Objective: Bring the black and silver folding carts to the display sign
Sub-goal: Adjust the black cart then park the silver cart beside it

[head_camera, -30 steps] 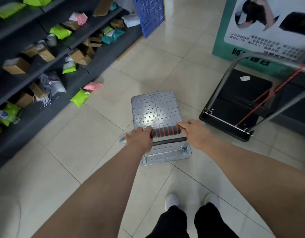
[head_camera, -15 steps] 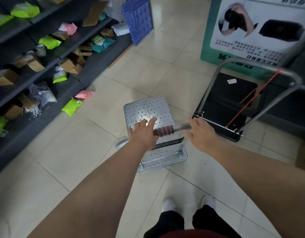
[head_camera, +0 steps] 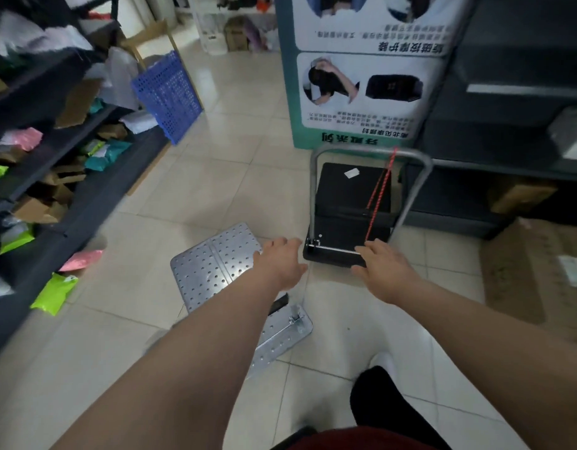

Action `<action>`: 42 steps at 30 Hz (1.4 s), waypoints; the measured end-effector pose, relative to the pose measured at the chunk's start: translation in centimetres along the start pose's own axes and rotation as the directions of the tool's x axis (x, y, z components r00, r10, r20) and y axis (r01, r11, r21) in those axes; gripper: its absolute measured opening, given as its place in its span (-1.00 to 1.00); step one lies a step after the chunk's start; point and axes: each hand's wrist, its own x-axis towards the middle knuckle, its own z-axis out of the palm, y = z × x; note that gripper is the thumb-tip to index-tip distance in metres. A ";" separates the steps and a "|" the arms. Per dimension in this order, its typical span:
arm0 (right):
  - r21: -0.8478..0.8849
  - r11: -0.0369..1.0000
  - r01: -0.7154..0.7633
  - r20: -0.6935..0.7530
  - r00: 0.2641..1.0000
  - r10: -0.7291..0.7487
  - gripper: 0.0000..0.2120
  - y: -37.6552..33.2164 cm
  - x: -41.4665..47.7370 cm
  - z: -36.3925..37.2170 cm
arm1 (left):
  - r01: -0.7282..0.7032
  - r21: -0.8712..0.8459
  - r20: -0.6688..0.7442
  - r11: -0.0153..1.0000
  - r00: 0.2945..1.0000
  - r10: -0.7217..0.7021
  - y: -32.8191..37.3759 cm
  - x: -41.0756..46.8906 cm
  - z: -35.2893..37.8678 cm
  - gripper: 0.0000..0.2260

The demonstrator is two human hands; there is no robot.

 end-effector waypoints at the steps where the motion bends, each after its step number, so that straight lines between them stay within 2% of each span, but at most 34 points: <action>1: 0.009 1.000 -0.009 -0.022 1.000 0.009 -0.49 1.0 0.4 -0.5 | -0.018 0.014 -0.004 1.000 1.000 0.018 1.1 0.9 -0.2 -0.49; 6: 0.039 0.998 -0.050 -0.065 0.996 0.053 -0.48 6.9 4.0 -3.3 | -0.064 -0.015 -0.004 0.998 0.998 0.064 6.4 6.7 -1.8 -0.50; 18: 0.021 0.996 -0.083 -0.066 0.994 0.084 -0.47 19.7 15.4 -10.5 | 0.003 0.026 -0.026 1.000 1.000 -0.002 15.6 18.7 -7.6 -0.48; 25: 0.069 0.994 -0.089 -0.075 0.993 0.095 -0.43 21.3 19.8 -10.5 | 0.035 0.030 0.006 0.999 0.999 -0.035 15.7 24.6 -8.3 -0.44; 30: 0.082 0.988 -0.127 -0.084 0.987 0.134 -0.40 22.1 24.4 -10.4 | 0.041 0.083 -0.030 0.996 0.999 -0.038 14.6 31.0 -9.8 -0.40; 33: 0.144 0.975 -0.171 -0.016 0.984 0.175 -0.46 22.1 27.4 -9.9 | 0.024 0.121 0.047 0.992 0.998 -0.030 13.8 35.0 -9.8 -0.48; 35: 0.206 0.958 -0.198 -0.023 0.978 0.207 -0.56 22.1 29.2 -9.4 | -0.013 0.118 0.088 0.993 0.996 0.003 13.1 37.1 -9.3 -0.55; 38: 0.216 0.953 -0.213 -0.094 0.967 0.237 -0.67 22.7 31.7 -9.7 | -0.076 0.139 0.043 0.987 0.997 0.070 12.4 40.3 -9.5 -0.63; 42: 0.255 0.932 -0.256 -0.059 0.958 0.279 -0.69 23.4 35.6 -11.4 | -0.096 0.158 0.053 0.983 0.995 0.089 12.5 44.6 -11.2 -0.69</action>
